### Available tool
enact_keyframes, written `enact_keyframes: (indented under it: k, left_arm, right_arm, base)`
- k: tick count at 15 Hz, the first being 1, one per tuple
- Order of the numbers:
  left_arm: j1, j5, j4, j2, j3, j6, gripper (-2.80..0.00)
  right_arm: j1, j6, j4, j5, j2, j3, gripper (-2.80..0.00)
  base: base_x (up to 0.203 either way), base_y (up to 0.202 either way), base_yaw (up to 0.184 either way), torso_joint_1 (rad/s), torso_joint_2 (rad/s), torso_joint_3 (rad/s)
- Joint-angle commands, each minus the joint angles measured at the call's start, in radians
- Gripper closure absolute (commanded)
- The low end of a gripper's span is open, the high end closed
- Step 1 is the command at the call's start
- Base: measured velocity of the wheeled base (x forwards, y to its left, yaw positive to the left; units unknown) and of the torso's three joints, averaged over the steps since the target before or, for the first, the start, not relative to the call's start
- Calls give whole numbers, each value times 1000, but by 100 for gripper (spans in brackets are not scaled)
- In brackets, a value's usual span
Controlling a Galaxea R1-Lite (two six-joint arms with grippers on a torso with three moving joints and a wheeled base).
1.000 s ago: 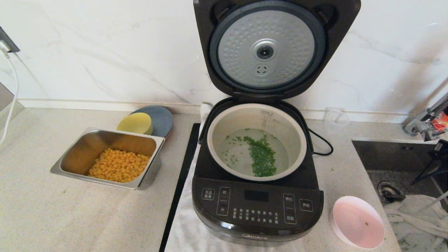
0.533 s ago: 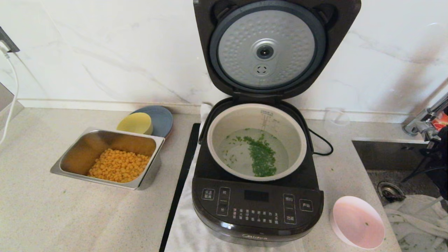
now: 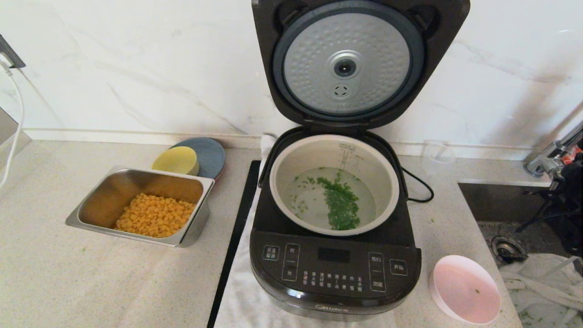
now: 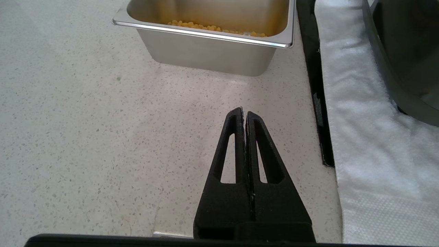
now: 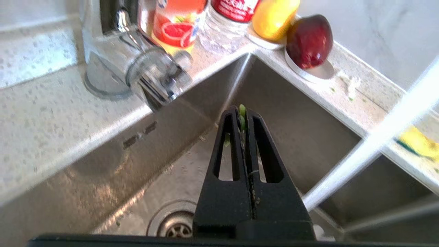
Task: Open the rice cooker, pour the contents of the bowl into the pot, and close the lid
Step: Turn off the tap
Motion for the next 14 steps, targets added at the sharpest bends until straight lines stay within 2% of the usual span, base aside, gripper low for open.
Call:
enact_keyframes:
  k: [1,14]
  left_arm:
    - [0,0,0,-1,8,0,0]
    - [0,0,0,-1,8,0,0]
  right_arm:
    - [-1,-14,-8,-4,45,-43,0]
    - [39,-100,-7,-35,104,-205,0]
  base:
    - [0,0,0,0,0,0]
    - [0,0,0,0,0,0]
